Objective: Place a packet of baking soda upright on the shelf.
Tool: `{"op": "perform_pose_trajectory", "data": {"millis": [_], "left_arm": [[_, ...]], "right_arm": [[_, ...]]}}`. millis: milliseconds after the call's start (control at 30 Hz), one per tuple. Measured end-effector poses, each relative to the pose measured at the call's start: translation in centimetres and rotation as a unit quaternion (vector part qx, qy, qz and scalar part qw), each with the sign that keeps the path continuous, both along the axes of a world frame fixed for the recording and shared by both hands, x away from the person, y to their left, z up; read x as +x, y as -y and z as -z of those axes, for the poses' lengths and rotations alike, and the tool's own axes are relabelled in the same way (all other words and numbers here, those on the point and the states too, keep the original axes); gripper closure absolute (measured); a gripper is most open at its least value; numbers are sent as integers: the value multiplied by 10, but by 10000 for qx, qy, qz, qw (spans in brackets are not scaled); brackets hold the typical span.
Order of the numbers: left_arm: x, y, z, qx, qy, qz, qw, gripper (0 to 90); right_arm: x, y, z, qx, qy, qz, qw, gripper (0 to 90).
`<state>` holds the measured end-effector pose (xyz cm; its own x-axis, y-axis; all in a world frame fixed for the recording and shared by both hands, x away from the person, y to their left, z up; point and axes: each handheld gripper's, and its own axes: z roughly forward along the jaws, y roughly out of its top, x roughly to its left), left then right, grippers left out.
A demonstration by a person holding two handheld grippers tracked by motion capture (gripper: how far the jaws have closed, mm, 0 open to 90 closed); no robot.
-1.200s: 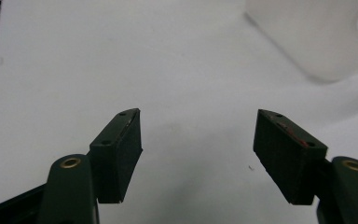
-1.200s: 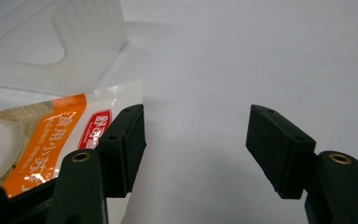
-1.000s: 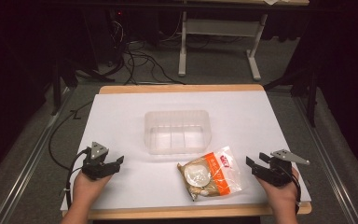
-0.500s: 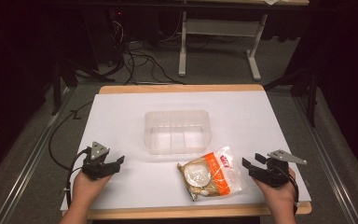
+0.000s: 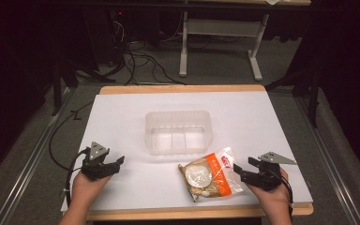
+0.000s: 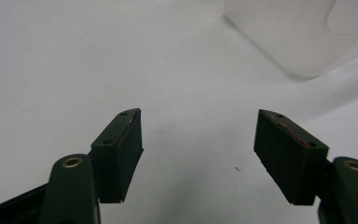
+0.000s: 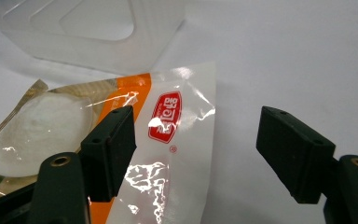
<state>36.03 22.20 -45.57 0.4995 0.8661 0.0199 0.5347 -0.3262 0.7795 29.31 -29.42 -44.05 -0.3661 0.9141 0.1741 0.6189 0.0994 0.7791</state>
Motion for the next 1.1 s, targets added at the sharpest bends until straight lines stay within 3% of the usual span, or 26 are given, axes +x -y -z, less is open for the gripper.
{"op": "perform_pose_trajectory", "data": {"millis": [367, 667, 800, 1100], "left_arm": [[-1, 0, 0, -24, -15, 59, 10000, 322], [0, 0, 0, -26, -19, 81, 10000, 320], [0, 0, -1, -24, -18, 87, 10000, 320], [0, 2, 0, 23, -23, 128, 9999, 319]], "right_arm": [[8, -9, 14, -105, -615, -151, 9979, 250], [13, -9, 22, 22, -1006, -168, 9948, 250], [14, -11, 24, 79, -1094, -284, 9936, 268], [12, -11, 21, 215, -1038, -429, 9934, 318]]}}
